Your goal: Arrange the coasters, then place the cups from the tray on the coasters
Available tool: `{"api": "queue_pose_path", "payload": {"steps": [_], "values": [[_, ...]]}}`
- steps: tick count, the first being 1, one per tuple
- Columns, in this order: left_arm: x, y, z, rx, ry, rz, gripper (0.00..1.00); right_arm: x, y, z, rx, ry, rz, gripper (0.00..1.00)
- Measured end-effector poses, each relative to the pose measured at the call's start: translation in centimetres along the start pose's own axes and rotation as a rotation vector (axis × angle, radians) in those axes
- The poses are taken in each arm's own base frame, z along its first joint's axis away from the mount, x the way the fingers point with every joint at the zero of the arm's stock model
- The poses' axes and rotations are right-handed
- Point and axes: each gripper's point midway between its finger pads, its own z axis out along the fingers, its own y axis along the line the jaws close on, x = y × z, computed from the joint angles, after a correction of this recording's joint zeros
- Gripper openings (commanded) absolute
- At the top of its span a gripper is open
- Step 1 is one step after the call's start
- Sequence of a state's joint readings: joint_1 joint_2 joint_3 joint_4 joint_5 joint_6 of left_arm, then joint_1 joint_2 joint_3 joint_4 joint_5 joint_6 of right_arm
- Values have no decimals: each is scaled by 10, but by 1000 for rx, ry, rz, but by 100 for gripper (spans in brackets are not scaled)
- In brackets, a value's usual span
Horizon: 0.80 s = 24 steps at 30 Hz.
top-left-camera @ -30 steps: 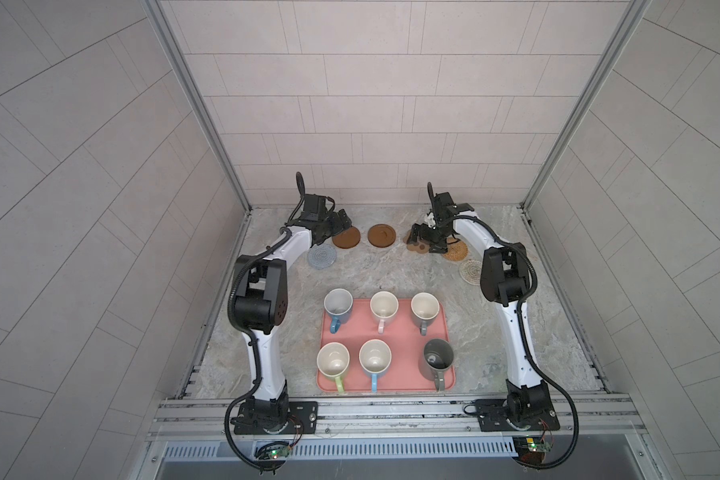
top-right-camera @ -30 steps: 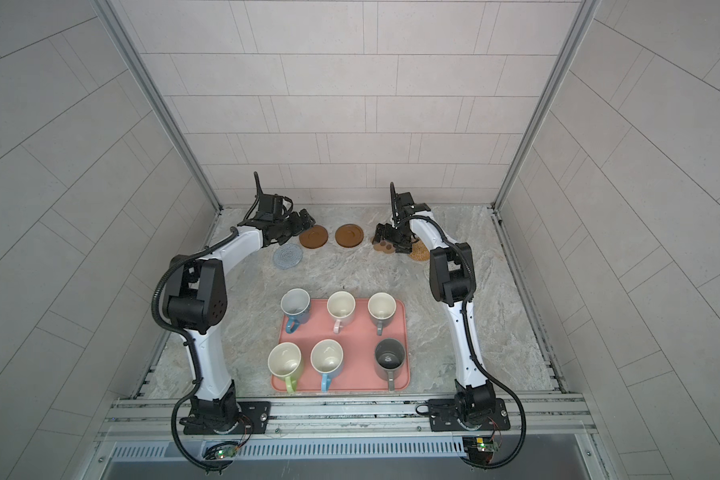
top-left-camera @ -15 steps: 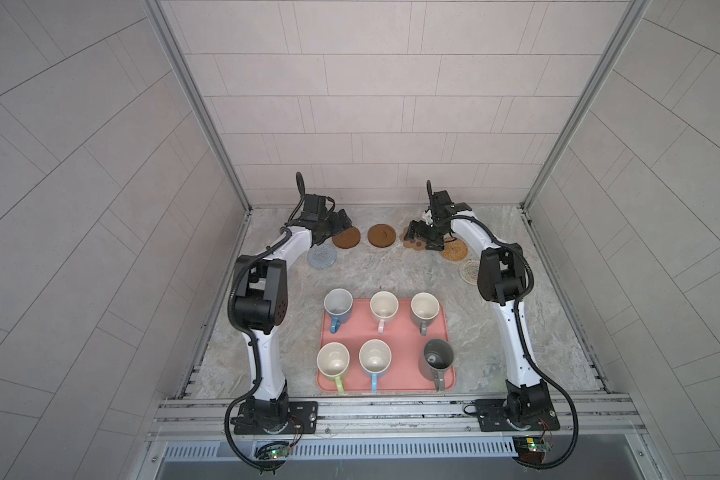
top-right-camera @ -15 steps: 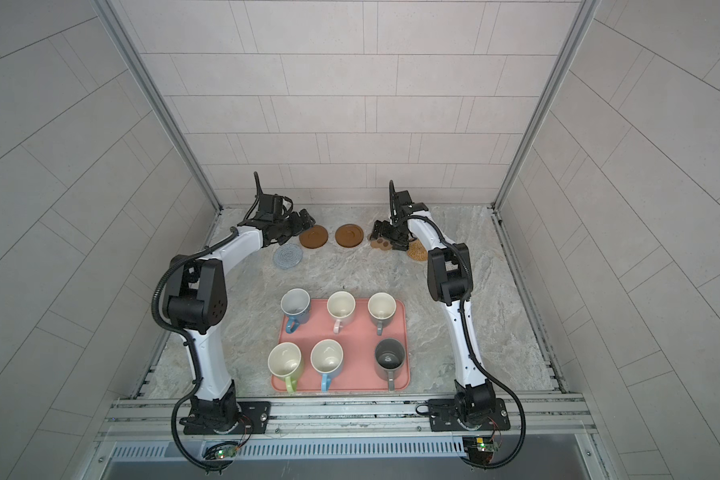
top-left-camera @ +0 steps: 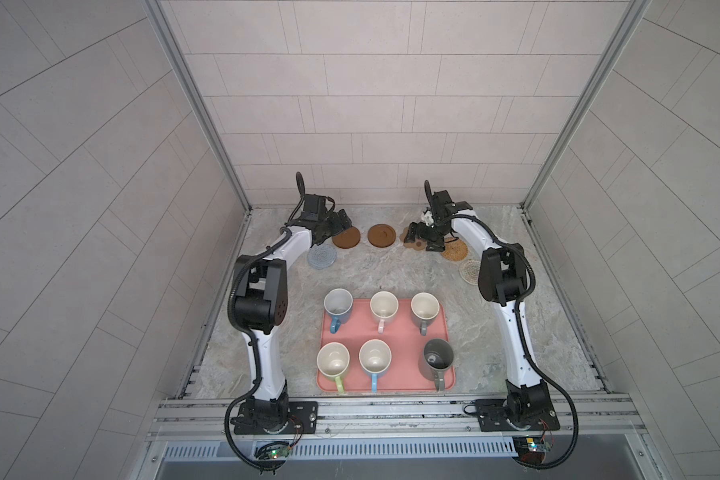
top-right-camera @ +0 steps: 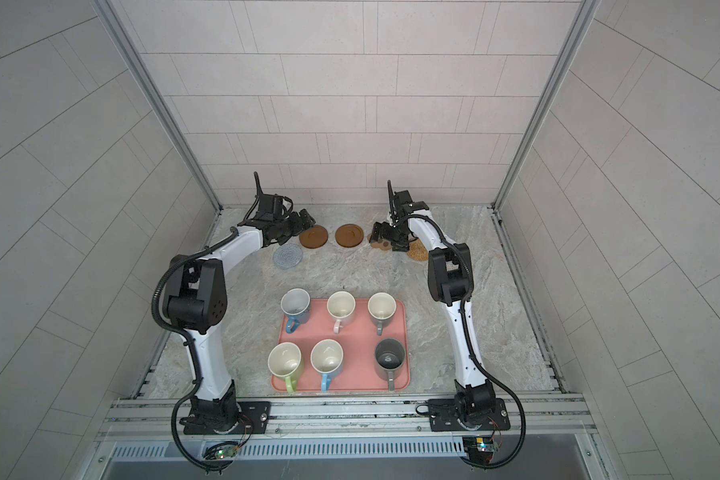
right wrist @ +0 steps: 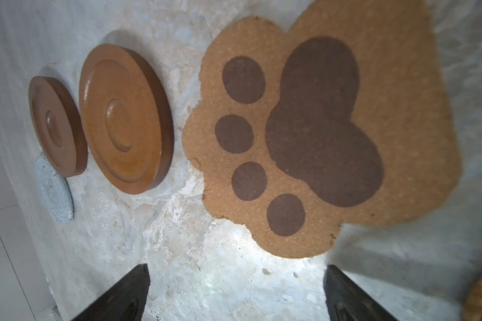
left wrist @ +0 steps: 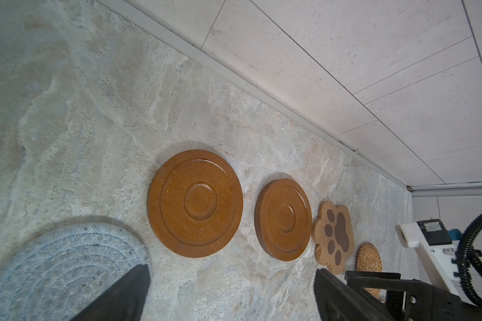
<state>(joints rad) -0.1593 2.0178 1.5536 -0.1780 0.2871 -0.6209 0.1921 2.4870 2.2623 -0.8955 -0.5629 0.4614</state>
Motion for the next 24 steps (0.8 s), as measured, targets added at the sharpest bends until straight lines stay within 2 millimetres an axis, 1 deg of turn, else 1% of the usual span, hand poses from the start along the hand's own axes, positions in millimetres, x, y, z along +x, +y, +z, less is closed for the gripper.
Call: {"api": "queue_pose_path", "payload": {"steps": [3,8,9,11,12,14,19,21,24], "values": [[0,0,0,-1,0,0,100,-5,17,-7,-54,-12,-31,99],[0,0,0,-1,1,0,100,-20,61,-25,-163,-65,-109,99],[0,0,0,-1,1,0,100,-23,69,-27,-181,-74,-123,99],[1,0,0,-2,2,0,100,-24,79,-24,-209,-77,-142,99],[1,1,0,-2,3,0,100,-24,81,-21,-217,-74,-145,99],[1,1,0,-3,4,0,100,-20,82,-9,-226,-50,-145,99],[1,1,0,-6,5,1,100,-6,72,22,-218,13,-125,99],[1,2,0,-7,5,2,100,-4,69,28,-217,24,-121,99],[2,2,0,-10,7,3,100,-4,70,30,-222,27,-119,100]]}}
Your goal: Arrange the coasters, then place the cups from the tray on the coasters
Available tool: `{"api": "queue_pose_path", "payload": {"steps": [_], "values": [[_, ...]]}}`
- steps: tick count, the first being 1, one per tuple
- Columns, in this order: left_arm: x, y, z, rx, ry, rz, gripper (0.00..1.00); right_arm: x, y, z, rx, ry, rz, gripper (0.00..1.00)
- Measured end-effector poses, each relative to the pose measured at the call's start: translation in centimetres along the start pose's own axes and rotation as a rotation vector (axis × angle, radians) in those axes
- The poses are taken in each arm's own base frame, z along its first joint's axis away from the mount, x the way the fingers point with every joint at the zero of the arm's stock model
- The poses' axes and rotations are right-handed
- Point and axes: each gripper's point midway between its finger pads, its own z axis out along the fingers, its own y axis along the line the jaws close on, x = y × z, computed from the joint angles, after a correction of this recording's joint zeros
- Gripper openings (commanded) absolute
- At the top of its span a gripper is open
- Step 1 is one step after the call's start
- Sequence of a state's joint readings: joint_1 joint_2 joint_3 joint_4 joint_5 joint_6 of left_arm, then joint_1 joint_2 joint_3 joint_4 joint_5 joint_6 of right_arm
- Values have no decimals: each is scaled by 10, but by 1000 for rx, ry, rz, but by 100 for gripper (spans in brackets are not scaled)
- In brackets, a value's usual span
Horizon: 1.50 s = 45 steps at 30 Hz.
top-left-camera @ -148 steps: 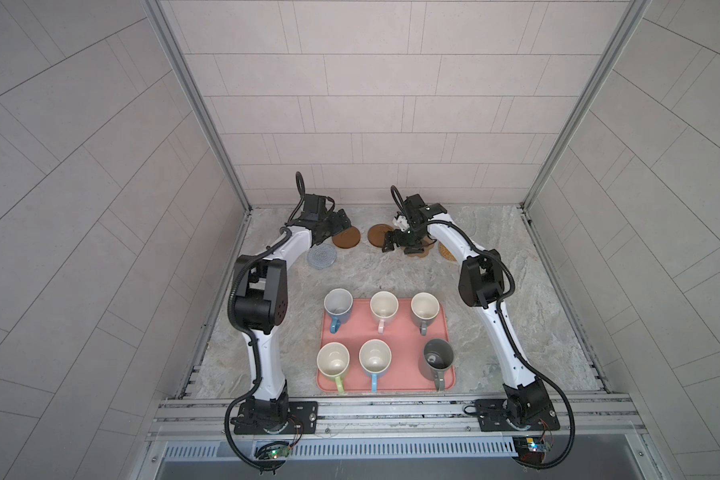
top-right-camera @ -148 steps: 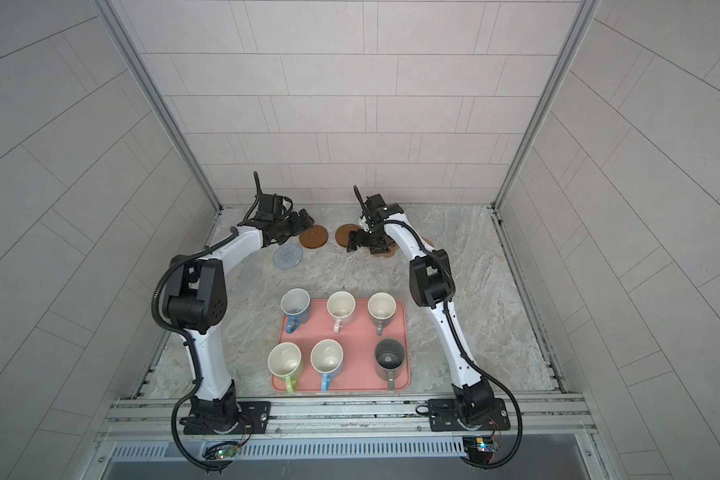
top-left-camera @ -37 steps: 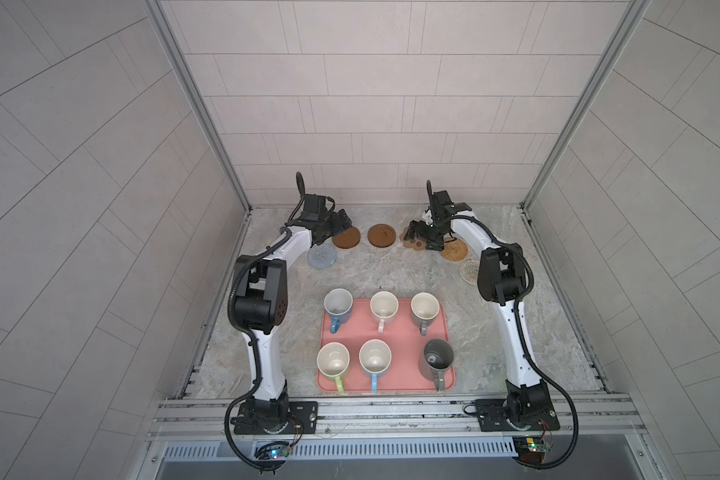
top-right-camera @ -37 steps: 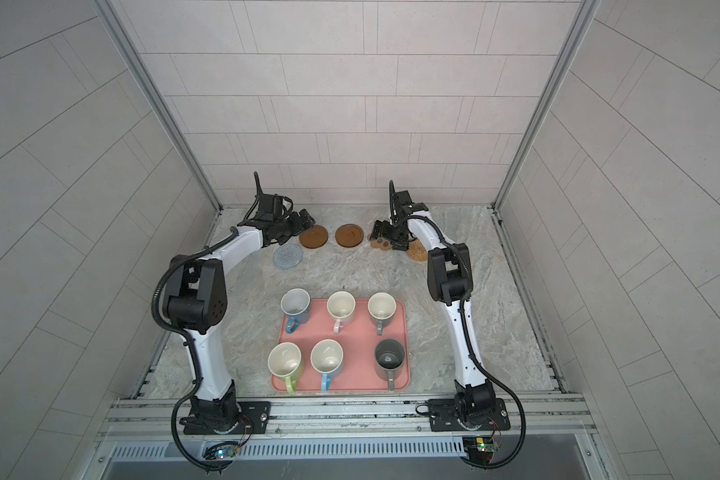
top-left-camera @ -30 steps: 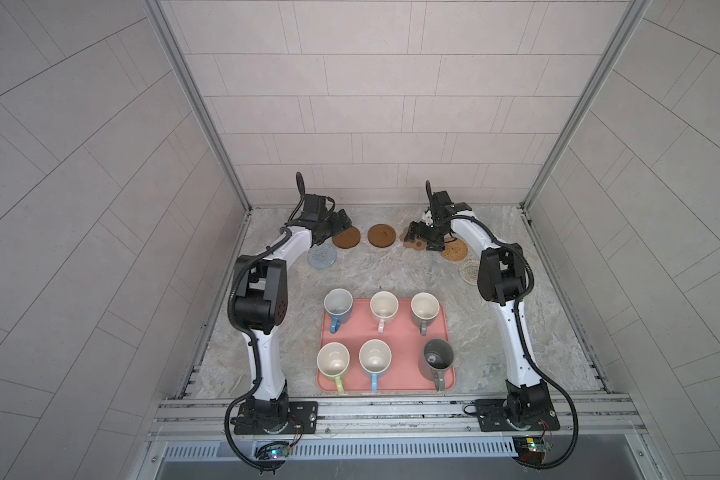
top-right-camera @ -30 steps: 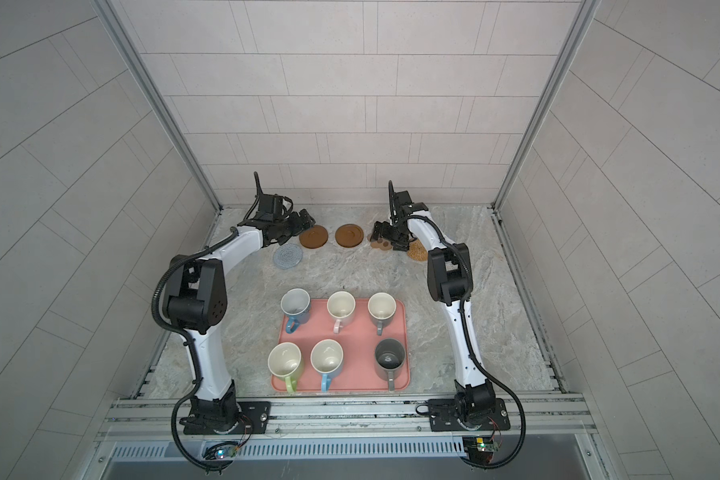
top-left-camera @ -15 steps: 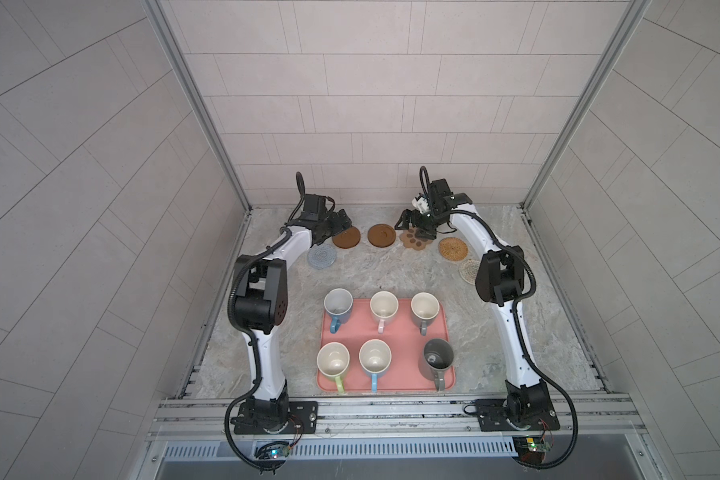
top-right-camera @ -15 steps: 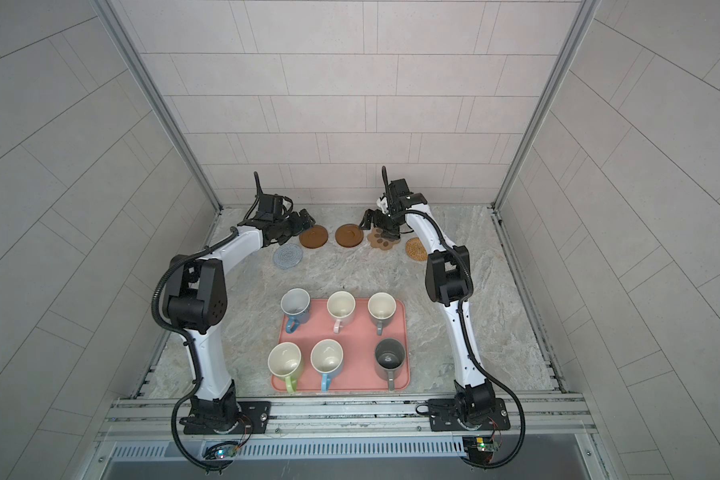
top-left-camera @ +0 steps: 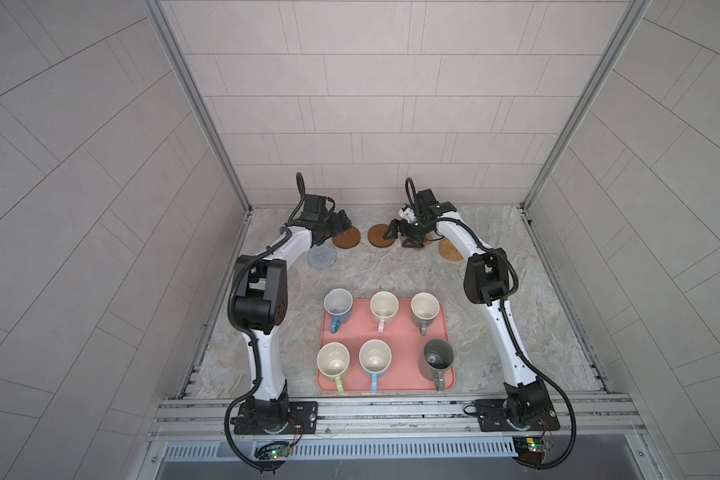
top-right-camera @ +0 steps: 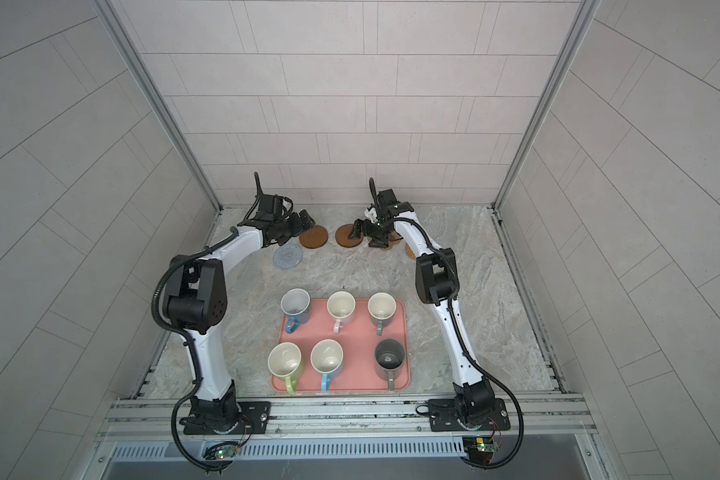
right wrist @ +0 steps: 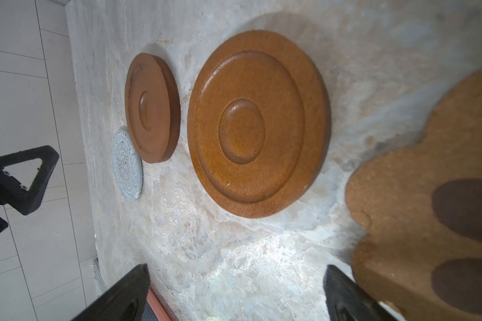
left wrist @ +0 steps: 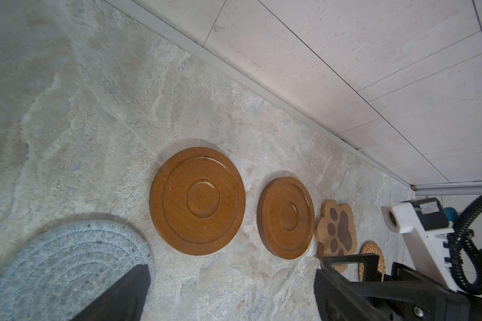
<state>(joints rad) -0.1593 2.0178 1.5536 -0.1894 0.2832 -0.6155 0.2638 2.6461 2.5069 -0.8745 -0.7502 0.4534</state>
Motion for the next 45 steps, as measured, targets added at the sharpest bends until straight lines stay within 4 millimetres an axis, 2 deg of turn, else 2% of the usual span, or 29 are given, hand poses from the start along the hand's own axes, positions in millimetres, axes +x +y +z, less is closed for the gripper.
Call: {"api": "queue_pose_path", "payload": {"steps": [15,28,45], "values": [[0,2,0,-8,0,2,100,-22,-4,16,-36,-70,24,99],[0,3,0,-13,0,1,100,-33,-14,14,55,-128,33,99],[0,3,0,-13,0,1,100,-35,-18,13,75,-140,33,100]]}}
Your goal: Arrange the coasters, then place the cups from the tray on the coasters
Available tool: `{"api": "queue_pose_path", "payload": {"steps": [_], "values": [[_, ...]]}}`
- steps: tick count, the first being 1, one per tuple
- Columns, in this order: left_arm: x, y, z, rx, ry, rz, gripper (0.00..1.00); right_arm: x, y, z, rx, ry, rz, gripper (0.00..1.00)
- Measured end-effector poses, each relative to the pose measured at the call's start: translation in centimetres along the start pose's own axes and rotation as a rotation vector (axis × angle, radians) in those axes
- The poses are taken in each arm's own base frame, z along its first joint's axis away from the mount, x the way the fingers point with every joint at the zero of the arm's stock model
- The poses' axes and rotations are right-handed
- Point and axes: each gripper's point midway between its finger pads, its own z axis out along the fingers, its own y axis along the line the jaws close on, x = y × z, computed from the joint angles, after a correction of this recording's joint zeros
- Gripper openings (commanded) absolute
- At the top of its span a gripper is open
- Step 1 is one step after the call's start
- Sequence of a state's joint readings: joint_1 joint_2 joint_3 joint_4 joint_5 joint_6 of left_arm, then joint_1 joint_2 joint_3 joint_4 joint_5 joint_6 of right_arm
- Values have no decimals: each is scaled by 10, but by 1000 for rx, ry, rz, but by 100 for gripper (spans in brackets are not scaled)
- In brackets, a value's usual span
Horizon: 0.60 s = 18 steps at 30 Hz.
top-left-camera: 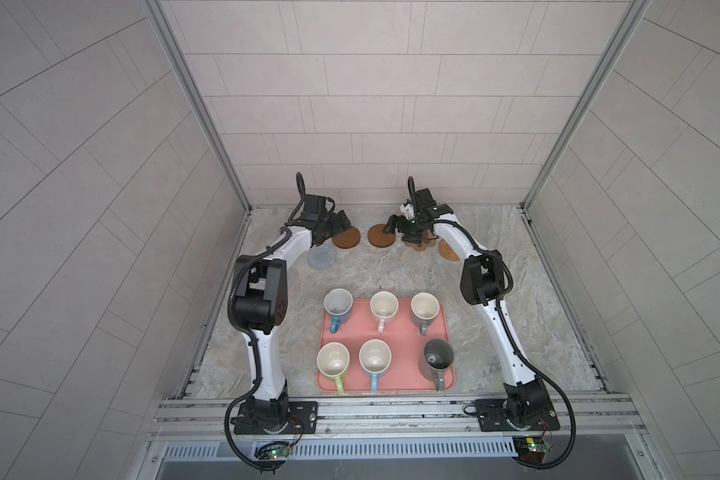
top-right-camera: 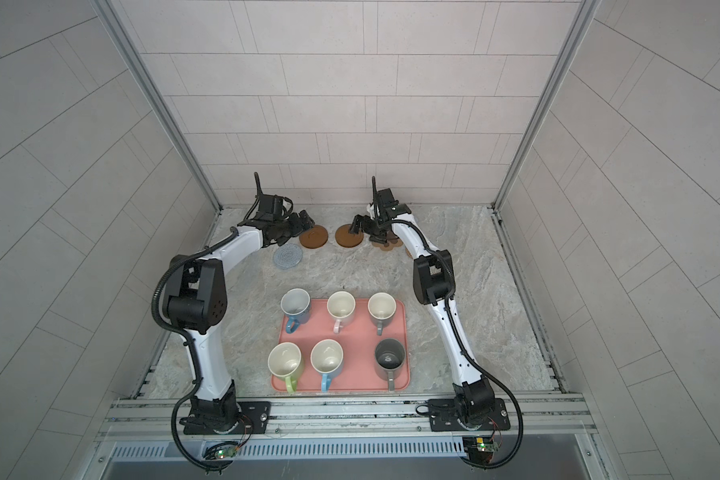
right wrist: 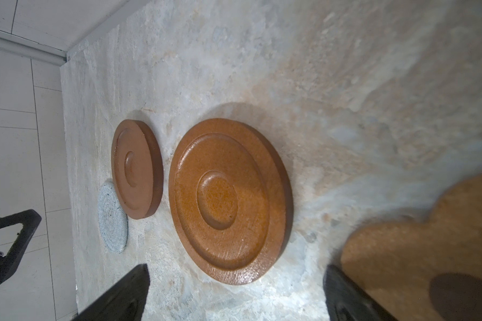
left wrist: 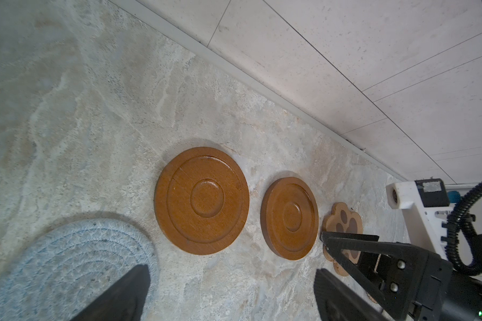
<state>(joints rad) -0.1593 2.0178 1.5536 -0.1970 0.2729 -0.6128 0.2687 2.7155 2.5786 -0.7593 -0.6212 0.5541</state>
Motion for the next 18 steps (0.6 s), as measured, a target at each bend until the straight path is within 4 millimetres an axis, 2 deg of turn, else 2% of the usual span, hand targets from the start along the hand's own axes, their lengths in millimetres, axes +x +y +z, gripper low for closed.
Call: {"api": "queue_pose_path", "payload": {"steps": [11,18], "values": [[0,0,0,0,0,0,100,-3,6,0,-33,-6,19,99],[0,0,0,1,1,0,100,-14,29,-10,-120,-30,11,100]]}}
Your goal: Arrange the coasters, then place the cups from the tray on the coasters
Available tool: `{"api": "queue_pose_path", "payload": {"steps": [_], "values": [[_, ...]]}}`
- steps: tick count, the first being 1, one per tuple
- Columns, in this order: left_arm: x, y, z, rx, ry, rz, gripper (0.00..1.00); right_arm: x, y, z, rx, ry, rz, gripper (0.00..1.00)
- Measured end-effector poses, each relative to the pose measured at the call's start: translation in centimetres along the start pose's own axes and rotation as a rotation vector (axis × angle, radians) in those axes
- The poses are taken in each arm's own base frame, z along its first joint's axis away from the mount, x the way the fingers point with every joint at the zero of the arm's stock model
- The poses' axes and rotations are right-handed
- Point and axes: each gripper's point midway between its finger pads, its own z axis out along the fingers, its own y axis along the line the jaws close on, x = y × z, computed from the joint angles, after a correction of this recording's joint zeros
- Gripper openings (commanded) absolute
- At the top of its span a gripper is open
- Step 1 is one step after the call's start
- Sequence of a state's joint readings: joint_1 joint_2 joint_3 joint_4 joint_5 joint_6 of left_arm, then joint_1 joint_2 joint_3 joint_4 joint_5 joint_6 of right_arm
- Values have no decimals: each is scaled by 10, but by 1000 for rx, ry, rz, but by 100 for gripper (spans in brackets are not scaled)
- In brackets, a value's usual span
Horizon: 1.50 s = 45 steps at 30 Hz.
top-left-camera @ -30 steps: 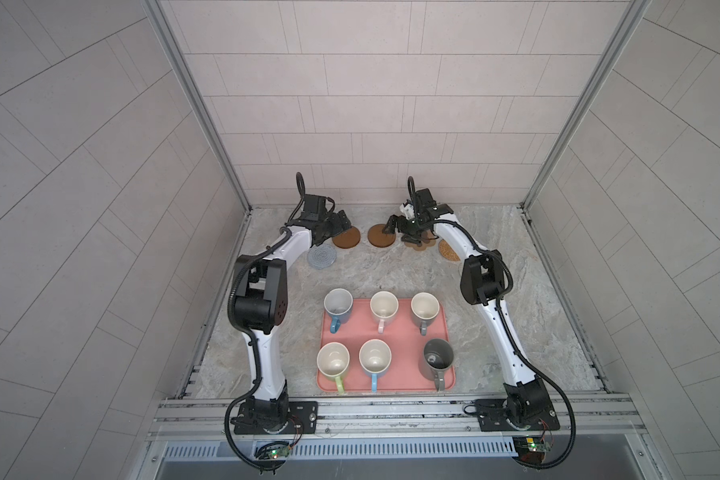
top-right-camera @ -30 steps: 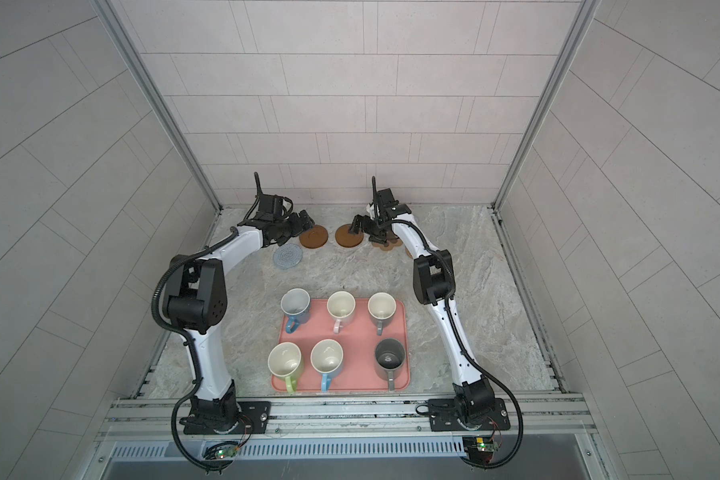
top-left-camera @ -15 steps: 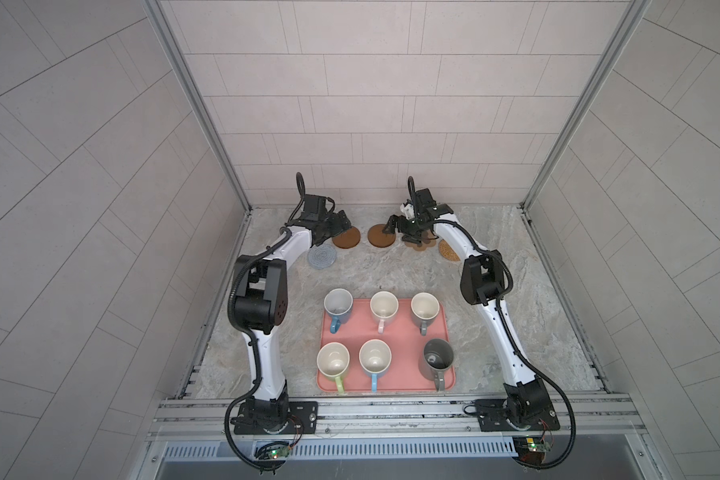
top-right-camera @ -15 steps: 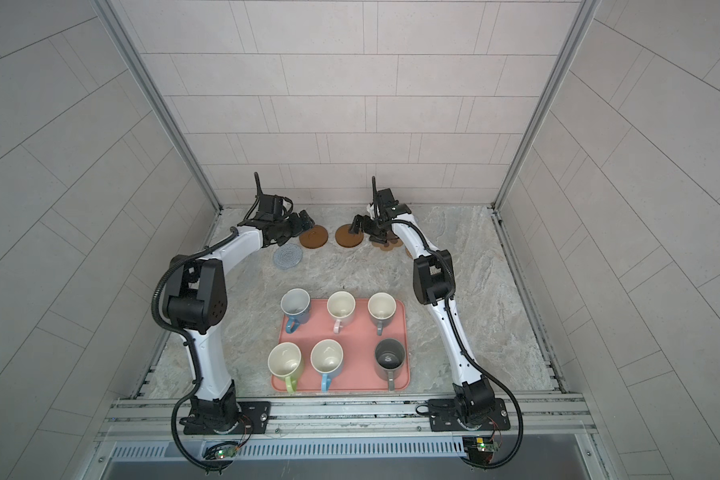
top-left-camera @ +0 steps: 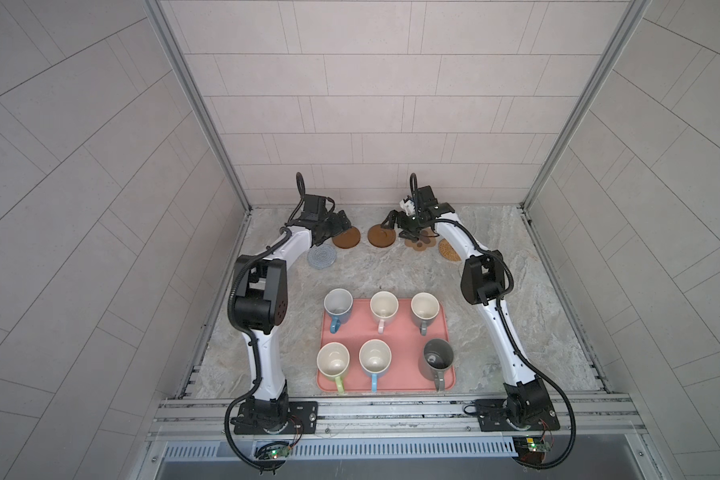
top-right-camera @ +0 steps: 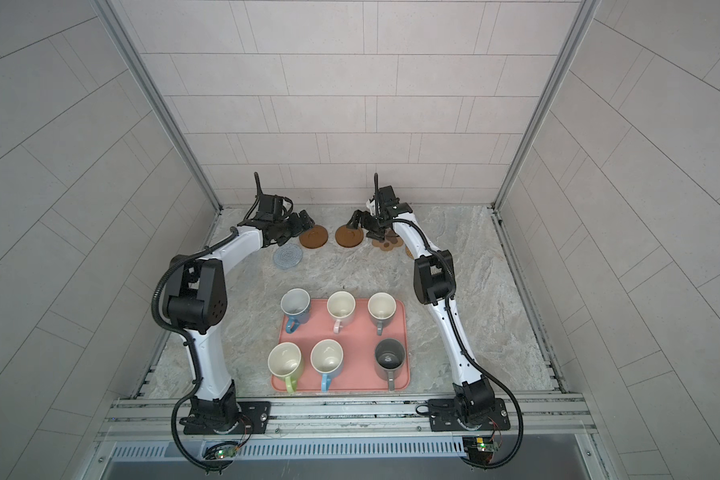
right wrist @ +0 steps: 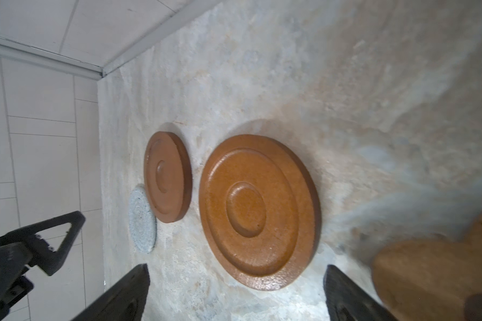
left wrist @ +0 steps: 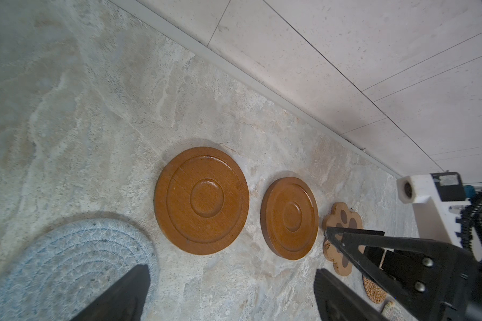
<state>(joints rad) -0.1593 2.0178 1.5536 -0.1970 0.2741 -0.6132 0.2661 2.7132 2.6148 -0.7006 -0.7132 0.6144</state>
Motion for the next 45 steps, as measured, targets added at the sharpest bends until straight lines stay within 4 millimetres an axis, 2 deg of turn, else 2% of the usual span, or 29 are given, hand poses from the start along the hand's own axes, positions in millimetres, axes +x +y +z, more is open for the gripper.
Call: {"api": "queue_pose_path", "payload": {"steps": [5,10,14,19,27,35,39,45], "values": [[1,-1,0,6,4,0,100,-11,23,-20,-46,-30,-29,99],[2,-2,0,13,9,0,100,-26,41,-53,-49,-80,-62,99],[-1,-5,0,19,5,1,100,-34,39,-81,-6,-107,-79,99],[-6,-7,2,17,-8,-5,100,-34,23,-103,66,-106,-75,99],[6,18,13,-90,35,-39,100,-14,-14,-104,147,-30,-21,99],[26,37,29,-149,109,-52,100,-11,-28,-109,177,-13,-1,100],[37,45,28,-183,154,-52,100,-3,-37,-106,192,9,18,99],[40,51,29,-204,193,-43,100,9,-50,-99,218,43,45,99]]}}
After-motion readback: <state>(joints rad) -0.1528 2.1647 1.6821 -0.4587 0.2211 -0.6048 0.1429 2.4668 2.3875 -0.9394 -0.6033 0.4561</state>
